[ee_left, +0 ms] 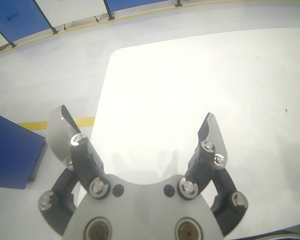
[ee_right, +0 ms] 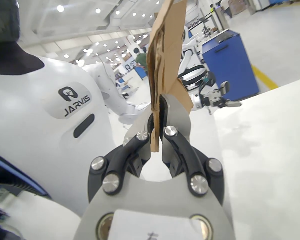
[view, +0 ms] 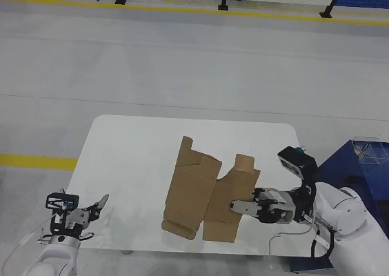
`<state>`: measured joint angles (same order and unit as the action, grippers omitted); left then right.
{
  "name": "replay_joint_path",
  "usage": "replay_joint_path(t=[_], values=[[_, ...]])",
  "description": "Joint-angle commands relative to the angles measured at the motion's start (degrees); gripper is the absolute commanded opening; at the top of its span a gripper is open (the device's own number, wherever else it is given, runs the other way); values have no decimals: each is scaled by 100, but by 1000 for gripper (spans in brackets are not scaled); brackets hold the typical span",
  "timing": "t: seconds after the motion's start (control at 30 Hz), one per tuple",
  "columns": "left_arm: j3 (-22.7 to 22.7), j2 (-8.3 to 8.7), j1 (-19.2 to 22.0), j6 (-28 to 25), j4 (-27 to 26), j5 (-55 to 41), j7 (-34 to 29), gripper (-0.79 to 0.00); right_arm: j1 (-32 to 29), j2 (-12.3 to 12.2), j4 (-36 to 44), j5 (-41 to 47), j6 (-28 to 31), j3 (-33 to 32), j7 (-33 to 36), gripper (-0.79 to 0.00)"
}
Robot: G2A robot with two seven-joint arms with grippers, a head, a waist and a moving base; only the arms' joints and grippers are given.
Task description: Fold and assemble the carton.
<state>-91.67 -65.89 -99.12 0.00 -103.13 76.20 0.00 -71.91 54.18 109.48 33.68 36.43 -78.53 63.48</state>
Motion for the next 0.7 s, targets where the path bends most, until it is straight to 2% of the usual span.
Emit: replay_joint_path(t=[0.0,0.33,0.4,0.57,0.67], values=[[0,0,0,0,0,0,0,0,38,-1,-107,202,-103,-2,44,-785],[0,0,0,0,0,0,0,0,38,-1,-107,202,-103,-2,44,-785],[0,0,0,0,0,0,0,0,-26,11,-9,609,-523,29,-220,-785],[0,0,0,0,0,0,0,0,-17,53,12,2863,-1744,65,-160,-785],[0,0,0,0,0,0,0,0,-59,102,-58,4672,-2972,231,73,-785]])
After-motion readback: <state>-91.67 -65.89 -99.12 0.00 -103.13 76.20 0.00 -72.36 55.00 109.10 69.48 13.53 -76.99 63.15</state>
